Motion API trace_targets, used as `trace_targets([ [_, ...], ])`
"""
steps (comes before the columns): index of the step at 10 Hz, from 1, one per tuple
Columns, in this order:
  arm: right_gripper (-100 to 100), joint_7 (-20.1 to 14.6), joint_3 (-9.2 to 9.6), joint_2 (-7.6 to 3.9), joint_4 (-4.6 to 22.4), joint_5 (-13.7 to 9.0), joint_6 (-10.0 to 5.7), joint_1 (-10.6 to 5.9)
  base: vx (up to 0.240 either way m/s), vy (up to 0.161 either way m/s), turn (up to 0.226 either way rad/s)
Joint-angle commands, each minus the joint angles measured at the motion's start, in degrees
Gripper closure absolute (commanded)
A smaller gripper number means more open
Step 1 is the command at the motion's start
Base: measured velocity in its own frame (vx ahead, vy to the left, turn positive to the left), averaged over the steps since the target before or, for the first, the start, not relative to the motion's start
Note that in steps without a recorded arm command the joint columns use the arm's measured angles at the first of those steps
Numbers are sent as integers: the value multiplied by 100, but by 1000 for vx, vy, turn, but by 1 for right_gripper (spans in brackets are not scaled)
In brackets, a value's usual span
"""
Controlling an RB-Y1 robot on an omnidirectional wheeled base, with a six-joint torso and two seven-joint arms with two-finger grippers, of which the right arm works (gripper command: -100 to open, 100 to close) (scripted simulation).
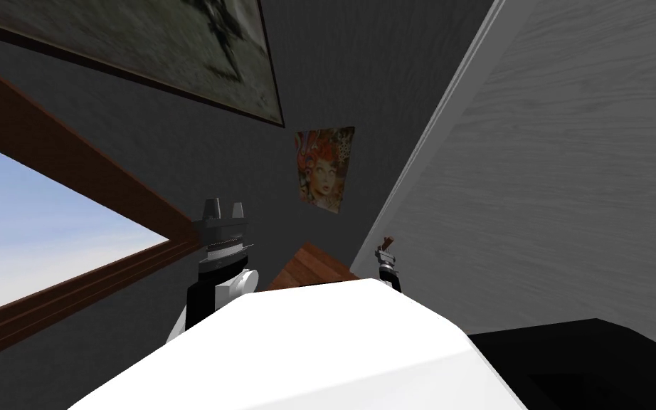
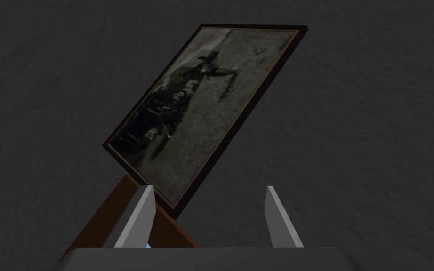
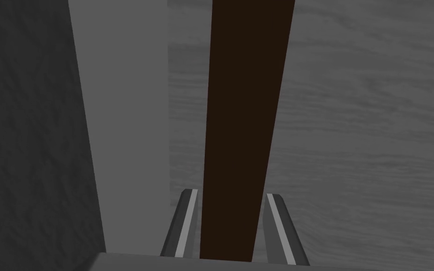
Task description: Pull the door open
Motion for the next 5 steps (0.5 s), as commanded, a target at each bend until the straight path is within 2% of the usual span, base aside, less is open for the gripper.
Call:
trace_targets([
  [1,100,-77,112,-36,-70,45,43,69,-210,24,59],
  [5,100,-290,422,-138,-228,192,62,150,-213,17,62],
])
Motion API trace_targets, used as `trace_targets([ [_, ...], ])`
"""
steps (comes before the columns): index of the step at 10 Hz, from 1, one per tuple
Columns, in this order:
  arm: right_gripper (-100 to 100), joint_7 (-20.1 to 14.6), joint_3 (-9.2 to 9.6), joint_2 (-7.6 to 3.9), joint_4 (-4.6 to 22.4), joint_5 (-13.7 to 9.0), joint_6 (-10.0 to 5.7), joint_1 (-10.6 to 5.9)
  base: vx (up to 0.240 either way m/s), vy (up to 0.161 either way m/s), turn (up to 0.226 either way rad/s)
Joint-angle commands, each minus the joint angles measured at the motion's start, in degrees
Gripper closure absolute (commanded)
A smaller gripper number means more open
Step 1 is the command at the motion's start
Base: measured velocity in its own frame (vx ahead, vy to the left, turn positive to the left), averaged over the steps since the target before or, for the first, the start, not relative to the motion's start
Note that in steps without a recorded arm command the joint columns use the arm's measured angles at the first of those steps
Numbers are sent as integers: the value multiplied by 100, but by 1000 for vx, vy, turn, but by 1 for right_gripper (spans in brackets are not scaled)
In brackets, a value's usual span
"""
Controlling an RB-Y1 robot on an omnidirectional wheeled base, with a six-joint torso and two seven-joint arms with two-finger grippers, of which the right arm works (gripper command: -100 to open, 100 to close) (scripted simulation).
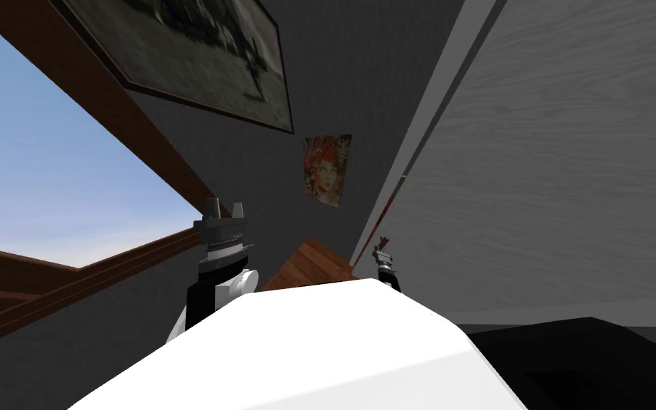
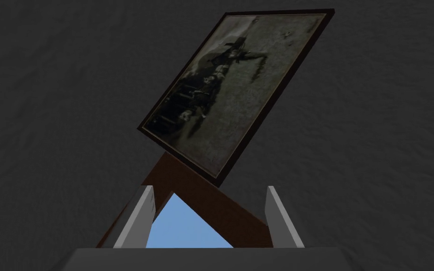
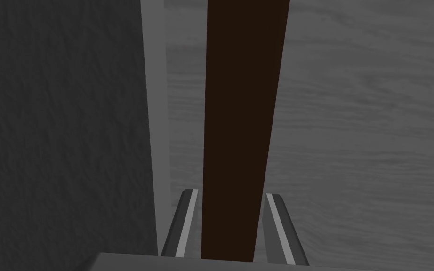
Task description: Pull the door open
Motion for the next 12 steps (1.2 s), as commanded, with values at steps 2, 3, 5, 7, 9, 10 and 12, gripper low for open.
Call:
trace_targets([
  [2,100,-25,53,-20,-96,22,27,42,-172,-10,45],
  [3,100,-98,197,-58,-163,96,16,95,-150,21,60],
  [5,100,-177,334,-113,-227,169,-17,145,-257,-17,70],
  [7,100,-263,482,-172,-296,248,-53,199,-204,-18,50],
  [9,100,-362,653,-240,-375,340,-95,261,-258,-10,63],
  [10,100,-312,591,-228,-418,307,-63,264,-111,2,20],
  [12,100,-439,793,-313,-485,426,-136,358,-177,-23,71],
])
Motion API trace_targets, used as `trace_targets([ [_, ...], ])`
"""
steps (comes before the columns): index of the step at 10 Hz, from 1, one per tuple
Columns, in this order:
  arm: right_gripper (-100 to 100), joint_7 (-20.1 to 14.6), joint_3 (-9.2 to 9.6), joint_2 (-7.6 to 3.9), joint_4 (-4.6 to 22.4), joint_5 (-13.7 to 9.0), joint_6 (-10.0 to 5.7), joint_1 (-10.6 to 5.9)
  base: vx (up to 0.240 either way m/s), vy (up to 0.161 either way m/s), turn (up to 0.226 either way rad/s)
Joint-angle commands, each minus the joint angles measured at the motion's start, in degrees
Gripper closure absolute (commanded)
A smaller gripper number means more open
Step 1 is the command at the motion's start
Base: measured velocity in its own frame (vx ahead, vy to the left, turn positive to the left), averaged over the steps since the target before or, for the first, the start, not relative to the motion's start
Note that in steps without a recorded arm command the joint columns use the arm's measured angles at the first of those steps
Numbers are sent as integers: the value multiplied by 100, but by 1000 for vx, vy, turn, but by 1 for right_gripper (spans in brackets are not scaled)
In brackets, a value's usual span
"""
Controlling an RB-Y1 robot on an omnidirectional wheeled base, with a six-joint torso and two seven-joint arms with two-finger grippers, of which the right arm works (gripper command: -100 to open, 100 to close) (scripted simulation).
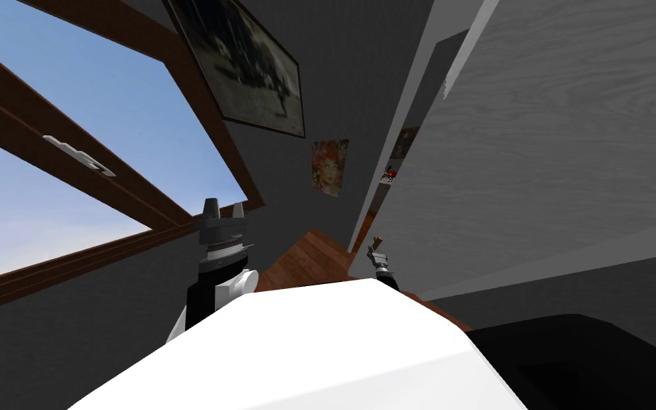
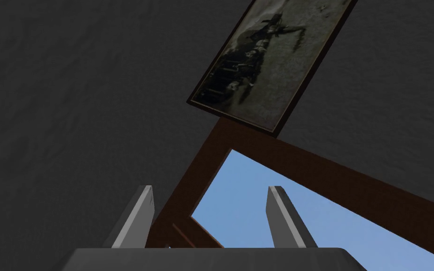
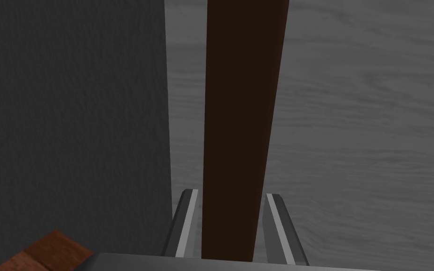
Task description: Pull the door open
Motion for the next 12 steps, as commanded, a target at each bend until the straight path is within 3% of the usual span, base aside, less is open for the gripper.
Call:
trace_targets([
  [1,100,-87,127,-48,-23,77,-70,48,-241,-50,91],
  [5,100,-311,442,-219,-134,272,-232,188,-250,-41,71],
  [6,100,-270,399,-202,-152,245,-187,170,-104,-10,22],
  [12,100,-723,852,-573,-118,480,-706,466,-235,-44,128],
])
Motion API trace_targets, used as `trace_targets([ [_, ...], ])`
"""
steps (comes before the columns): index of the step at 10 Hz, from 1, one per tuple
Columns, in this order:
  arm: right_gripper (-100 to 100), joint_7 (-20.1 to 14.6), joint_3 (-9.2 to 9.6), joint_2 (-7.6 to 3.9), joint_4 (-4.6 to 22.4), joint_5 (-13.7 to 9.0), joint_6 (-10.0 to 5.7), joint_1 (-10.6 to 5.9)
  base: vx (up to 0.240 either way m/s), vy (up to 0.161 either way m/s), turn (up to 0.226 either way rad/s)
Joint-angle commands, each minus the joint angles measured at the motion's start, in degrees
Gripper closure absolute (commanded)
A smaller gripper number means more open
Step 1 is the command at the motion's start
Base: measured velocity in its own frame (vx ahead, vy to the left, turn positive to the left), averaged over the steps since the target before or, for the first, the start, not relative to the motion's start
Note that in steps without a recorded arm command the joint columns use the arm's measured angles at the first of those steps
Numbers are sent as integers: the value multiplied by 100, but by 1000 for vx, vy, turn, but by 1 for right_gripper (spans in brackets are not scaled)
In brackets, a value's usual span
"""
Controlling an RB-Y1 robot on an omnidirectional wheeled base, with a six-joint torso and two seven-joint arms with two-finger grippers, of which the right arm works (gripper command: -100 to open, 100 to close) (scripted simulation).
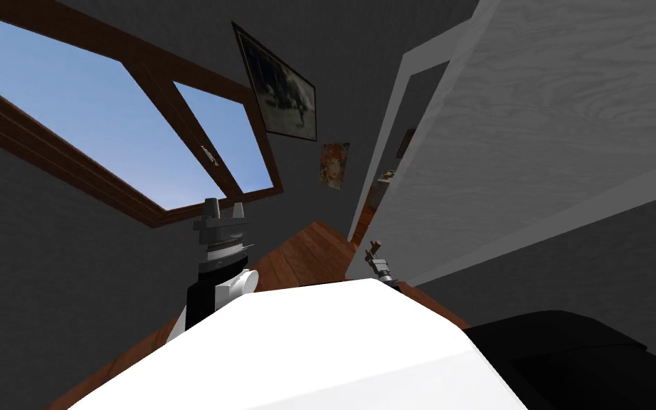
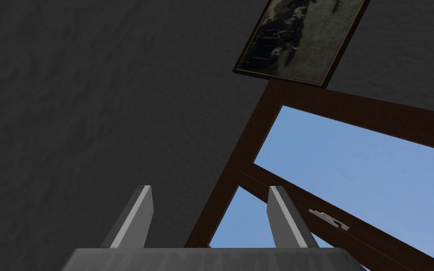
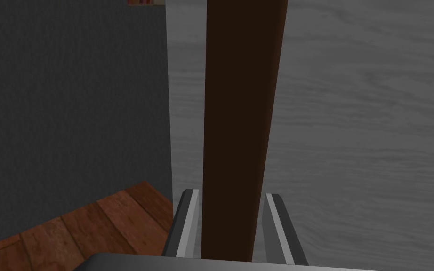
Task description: Pull the door open
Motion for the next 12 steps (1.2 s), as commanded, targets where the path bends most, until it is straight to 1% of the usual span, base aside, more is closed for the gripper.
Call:
trace_targets([
  [1,100,-122,109,-68,77,58,-161,59,-235,-14,87],
  [2,100,-58,57,-46,23,31,-75,37,-101,-6,11],
  [3,100,-144,127,-88,86,80,-179,81,-164,-43,154],
  [5,100,-232,184,-142,144,128,-297,109,-233,-65,182],
  [9,100,-419,306,-256,266,230,-550,169,-186,-47,131],
  [11,100,-492,353,-301,313,270,-648,193,-213,-48,111],
  [12,100,-470,329,-286,316,254,-617,159,-84,-23,21],
])
